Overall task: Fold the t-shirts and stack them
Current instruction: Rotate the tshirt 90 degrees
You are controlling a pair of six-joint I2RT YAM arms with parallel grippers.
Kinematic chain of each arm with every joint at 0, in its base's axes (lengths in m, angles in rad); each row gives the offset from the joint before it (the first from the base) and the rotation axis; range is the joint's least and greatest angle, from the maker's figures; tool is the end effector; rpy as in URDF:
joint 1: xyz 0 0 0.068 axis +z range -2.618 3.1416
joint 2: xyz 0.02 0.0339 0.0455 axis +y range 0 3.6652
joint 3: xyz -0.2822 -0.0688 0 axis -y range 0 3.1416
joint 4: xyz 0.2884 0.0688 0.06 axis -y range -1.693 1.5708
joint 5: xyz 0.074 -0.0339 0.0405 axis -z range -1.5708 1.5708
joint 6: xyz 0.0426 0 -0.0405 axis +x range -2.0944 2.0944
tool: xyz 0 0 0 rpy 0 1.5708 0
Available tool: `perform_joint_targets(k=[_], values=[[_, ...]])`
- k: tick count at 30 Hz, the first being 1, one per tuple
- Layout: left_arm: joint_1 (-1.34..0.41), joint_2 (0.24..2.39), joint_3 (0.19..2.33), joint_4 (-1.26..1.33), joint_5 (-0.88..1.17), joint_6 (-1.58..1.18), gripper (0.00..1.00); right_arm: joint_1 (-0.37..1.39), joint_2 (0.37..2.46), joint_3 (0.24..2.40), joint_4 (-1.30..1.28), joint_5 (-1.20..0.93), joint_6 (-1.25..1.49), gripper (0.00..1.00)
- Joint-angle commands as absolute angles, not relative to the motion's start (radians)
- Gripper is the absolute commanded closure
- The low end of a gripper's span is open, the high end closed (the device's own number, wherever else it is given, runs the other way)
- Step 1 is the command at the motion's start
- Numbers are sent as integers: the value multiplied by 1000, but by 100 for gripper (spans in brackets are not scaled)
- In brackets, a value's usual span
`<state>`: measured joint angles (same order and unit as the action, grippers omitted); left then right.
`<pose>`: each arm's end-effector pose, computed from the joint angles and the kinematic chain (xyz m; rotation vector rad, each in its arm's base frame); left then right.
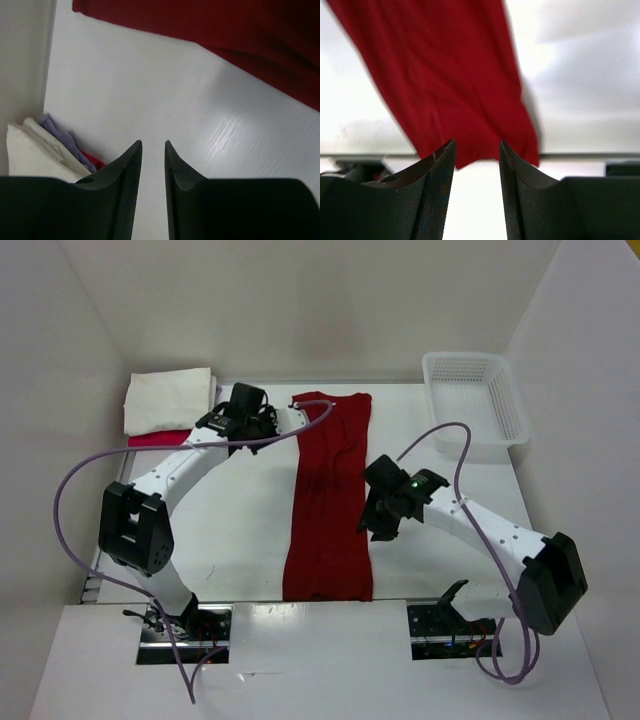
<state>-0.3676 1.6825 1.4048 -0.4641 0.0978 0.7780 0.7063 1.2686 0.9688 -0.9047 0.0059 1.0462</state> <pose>0.4008 -0.1588 0.2939 1.2936 1.9140 0.0964 0.2064 0.1757 0.2462 0.4878 2.8335 0.4038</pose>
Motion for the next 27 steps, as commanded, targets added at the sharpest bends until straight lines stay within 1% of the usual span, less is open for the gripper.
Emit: perform_joint_targets(k=[1,3,4,6,7,9,11,15,16,17,18,19,20,22,24,26,27], values=[[-344,1753,1466,-415,54,712,67,689,1341,1038,-922,43,925,54],[-301,1778,1447,-384,22,759,67,715,1341,1095,-894,61,894,54],[-238,1807,1488,-429,-3,776,61,727,1341,1110,-884,70,879,54],[-172,1913,1549,-500,-32,785,54,739,1351,1146,-845,71,829,54],[-110,1939,1578,-581,-12,785,47,761,1367,1155,-830,71,812,54],[-69,1967,1650,-659,56,762,42,823,1411,1187,-810,71,760,54],[-84,1967,1695,-725,122,753,36,912,1487,1210,-810,112,726,54],[-179,2014,1805,-726,153,654,32,1009,1607,1212,-778,112,726,54],[-190,2079,1924,-741,167,587,32,1026,1621,1212,-766,112,726,54],[-190,2120,1995,-756,208,545,32,1058,1632,1212,-752,112,738,54],[-190,2162,2072,-794,236,502,32,1071,1653,1212,-752,126,748,52],[-190,2245,2150,-814,267,459,32,1080,1664,1222,-740,126,749,48],[-178,2288,2296,-831,302,375,30,1080,1675,1223,-721,126,749,48],[-169,2392,2409,-844,368,319,27,1120,1724,1253,-700,126,749,46],[-195,2442,2508,-844,338,319,26,1170,1767,1287,-699,126,758,45],[-207,2525,2586,-844,337,305,20,1204,1830,1331,-712,140,767,45],[-207,2583,2676,-844,337,296,20,1232,1845,1341,-712,140,767,45]])
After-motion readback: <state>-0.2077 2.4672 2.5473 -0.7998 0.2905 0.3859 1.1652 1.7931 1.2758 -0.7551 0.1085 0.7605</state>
